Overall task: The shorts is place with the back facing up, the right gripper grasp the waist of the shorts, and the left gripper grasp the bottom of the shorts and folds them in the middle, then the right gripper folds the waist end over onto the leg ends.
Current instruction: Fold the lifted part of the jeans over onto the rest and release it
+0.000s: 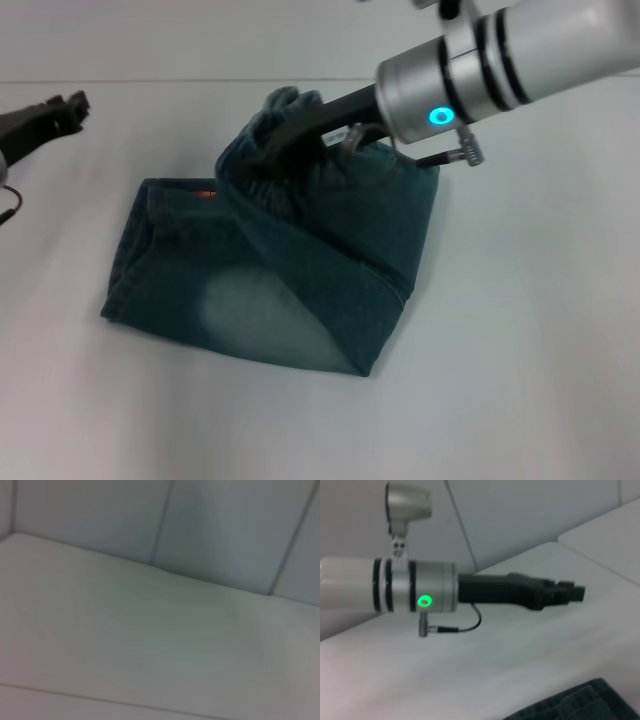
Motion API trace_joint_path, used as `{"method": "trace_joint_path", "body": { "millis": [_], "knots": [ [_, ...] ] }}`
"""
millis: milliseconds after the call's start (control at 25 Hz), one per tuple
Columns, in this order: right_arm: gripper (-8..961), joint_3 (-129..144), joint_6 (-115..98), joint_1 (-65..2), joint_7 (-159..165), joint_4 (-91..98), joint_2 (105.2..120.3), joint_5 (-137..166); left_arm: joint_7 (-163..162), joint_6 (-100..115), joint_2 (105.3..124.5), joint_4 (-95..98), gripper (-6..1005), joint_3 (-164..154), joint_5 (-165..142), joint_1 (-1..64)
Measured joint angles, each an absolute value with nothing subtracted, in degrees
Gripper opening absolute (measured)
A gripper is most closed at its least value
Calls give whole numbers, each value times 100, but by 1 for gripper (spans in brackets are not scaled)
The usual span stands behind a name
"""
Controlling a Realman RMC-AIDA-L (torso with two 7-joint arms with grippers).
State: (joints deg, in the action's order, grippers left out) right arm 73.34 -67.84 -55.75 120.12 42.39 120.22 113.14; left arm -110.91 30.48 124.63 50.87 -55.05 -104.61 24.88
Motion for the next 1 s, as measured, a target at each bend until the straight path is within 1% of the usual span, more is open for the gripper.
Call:
{"method": "trace_joint_path", "body": {
  "millis": [320,520,1000],
  "knots": [
    [216,7995,-6504,-6205,12013,3658,12077,11192,-11026,2749,12463,5146,271,-5587,-10458,2582],
    [222,8656,-6310,-6454,12013,3592,12097,11101,-11024,2744,12463,5161,264,-5699,-10458,2611],
    [238,8944,-6068,-6517,11742,3634,12080,11207,-11021,2766,12463,5075,266,-5879,-10459,2676]
  ]
}}
